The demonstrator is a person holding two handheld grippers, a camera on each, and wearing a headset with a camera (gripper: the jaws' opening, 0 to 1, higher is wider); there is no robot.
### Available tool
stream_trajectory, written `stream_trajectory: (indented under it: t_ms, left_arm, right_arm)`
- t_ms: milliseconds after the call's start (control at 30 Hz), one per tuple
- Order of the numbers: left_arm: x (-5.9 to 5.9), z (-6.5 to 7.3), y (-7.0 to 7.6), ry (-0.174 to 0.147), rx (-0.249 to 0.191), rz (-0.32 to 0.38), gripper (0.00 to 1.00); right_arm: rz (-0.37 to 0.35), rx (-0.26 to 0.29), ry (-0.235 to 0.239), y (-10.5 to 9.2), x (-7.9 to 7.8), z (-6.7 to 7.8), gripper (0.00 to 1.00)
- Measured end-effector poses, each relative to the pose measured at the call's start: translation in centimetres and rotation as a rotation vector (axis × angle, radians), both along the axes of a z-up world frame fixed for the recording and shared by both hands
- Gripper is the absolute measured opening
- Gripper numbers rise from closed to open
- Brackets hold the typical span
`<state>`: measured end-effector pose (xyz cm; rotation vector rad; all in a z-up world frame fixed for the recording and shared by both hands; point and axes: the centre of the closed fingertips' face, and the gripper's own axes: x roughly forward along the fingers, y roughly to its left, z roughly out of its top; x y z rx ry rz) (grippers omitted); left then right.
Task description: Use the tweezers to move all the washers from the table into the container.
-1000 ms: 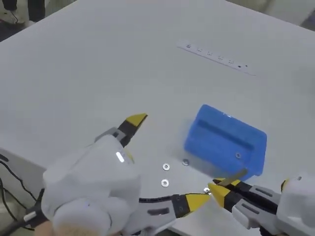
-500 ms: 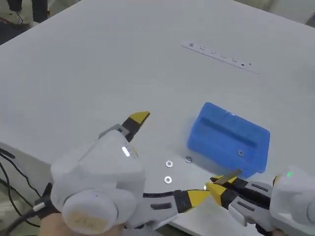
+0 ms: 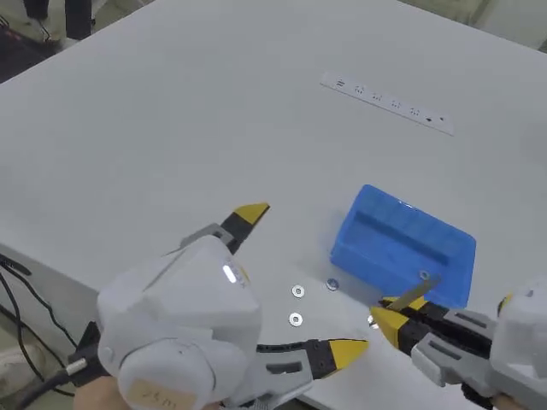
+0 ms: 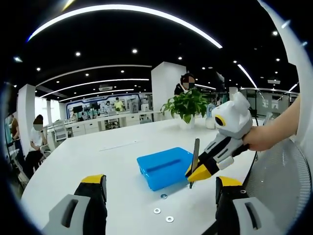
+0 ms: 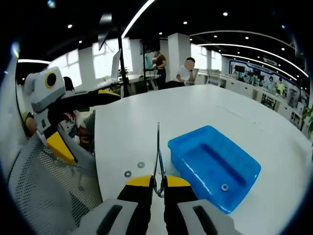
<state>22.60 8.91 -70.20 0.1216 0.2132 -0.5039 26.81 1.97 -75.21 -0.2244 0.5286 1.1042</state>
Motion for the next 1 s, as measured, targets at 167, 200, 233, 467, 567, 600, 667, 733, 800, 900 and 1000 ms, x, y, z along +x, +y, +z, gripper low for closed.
stream_trajectory:
  t_ms: [167,200,233,467,567,600,667,733,800,900,1000]
  left_arm:
    - [0.0,-0.2,-0.1,0.007,0.006,-0.005,0.94]
    - [0.0,-0.2,-0.1,0.009,0.008,-0.006,0.94]
    - [0.0,-0.3,-0.1,0.011,0.008,-0.007,0.94]
    - [0.0,-0.6,-0.1,0.022,0.022,-0.005,0.94]
    - [0.0,-0.6,-0.1,0.022,0.026,-0.006,0.94]
    - [-0.1,-0.6,-0.1,0.023,0.026,-0.006,0.94]
    - [0.0,-0.6,0.0,0.023,0.028,-0.005,0.94]
    - [0.0,-0.7,0.0,0.024,0.031,-0.004,0.93]
    - [0.0,-0.8,0.0,0.025,0.031,-0.007,0.93]
    - [0.0,-0.8,0.0,0.025,0.034,-0.009,0.93]
    - [0.0,-0.9,0.0,0.026,0.031,-0.009,0.93]
  right_arm:
    - [-0.046,0.081,-0.023,-0.6,1.8,3.2,0.04]
    - [-0.050,0.086,-0.026,-0.7,2.0,3.5,0.04]
    - [-0.058,0.093,-0.026,-0.9,2.3,3.8,0.04]
    - [-0.112,0.149,-0.028,-1.9,3.6,5.6,0.04]
    - [-0.129,0.134,-0.031,-2.4,4.2,5.5,0.04]
    - [-0.134,0.129,-0.032,-2.5,4.4,5.4,0.04]
    - [-0.141,0.125,-0.031,-2.6,4.7,5.4,0.04]
    - [-0.147,0.120,-0.023,-2.7,5.0,5.2,0.04]
    - [-0.157,0.108,-0.018,-2.8,5.4,5.0,0.04]
    - [-0.184,0.089,0.008,-3.2,6.3,4.4,0.04]
    - [-0.194,0.092,0.019,-3.1,6.9,4.3,0.04]
